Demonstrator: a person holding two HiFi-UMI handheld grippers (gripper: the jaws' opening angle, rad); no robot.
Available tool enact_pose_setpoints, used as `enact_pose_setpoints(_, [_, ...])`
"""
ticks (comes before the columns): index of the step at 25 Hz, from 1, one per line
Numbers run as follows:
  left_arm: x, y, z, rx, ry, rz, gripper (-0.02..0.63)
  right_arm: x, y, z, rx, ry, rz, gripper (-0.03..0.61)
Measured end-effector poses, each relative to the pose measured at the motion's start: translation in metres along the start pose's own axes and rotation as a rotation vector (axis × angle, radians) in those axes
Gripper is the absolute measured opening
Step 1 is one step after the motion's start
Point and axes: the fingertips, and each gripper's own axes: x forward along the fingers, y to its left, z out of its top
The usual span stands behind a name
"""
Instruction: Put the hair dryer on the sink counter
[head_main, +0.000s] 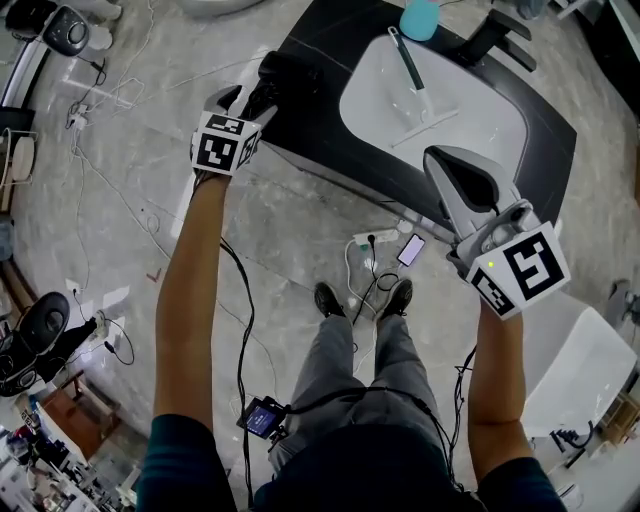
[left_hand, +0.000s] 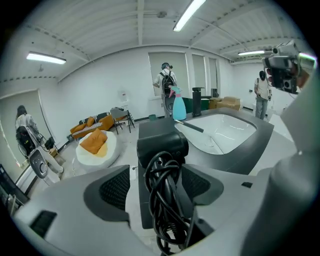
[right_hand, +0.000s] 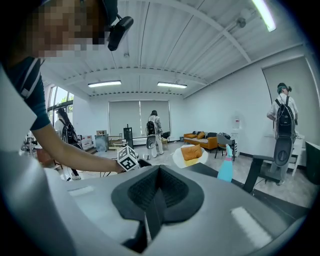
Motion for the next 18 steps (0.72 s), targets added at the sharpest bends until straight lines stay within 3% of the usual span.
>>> enact_pose_setpoints(9, [-0.077,0.012,0.029,-0.017,-0.15,0.095,0.31,-0.009,0.006,0.051,-0.042,-0.04,-0.008,0.009])
enact_pose_setpoints(18, [-0.2,0.04,0.068,-0.074,-0.357,0.21,0.241,-0.027,0.03,0.099,-0.091,-0.071,-0.009,0.009])
